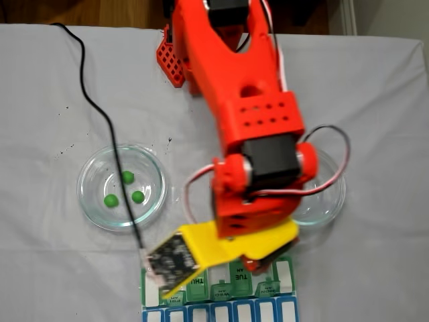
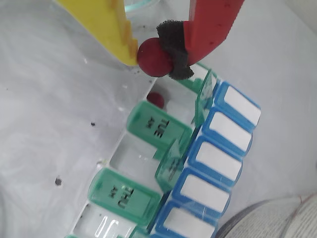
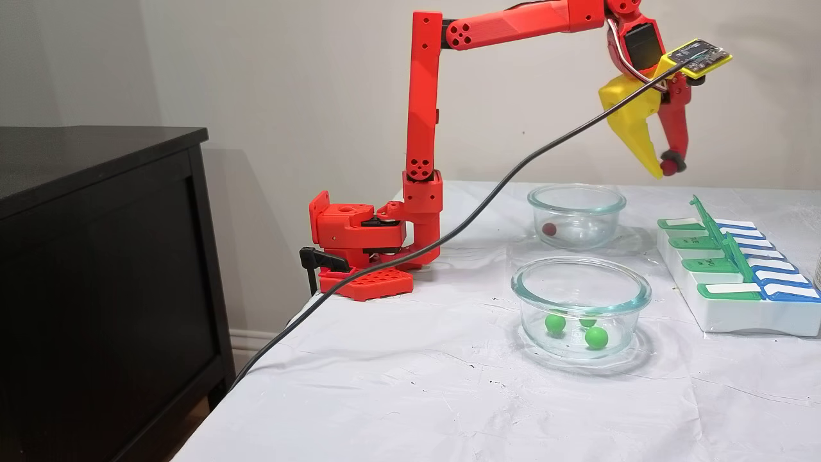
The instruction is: Sort medicines into box.
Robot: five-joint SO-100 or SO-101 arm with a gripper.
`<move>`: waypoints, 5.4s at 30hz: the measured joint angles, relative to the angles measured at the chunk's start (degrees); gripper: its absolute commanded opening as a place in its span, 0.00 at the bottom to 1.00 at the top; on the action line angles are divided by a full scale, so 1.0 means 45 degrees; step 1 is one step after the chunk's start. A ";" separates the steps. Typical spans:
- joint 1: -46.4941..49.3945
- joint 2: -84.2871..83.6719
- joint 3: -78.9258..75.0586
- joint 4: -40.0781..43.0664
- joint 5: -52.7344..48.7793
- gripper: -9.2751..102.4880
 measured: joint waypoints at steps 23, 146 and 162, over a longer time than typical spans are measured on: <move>0.0820 -0.0918 0.1426 -0.0664 -0.1445 0.08; -0.6426 -0.3125 0.2422 0.3066 -0.2949 0.08; -0.1250 0.0352 0.0410 0.0508 -0.1973 0.08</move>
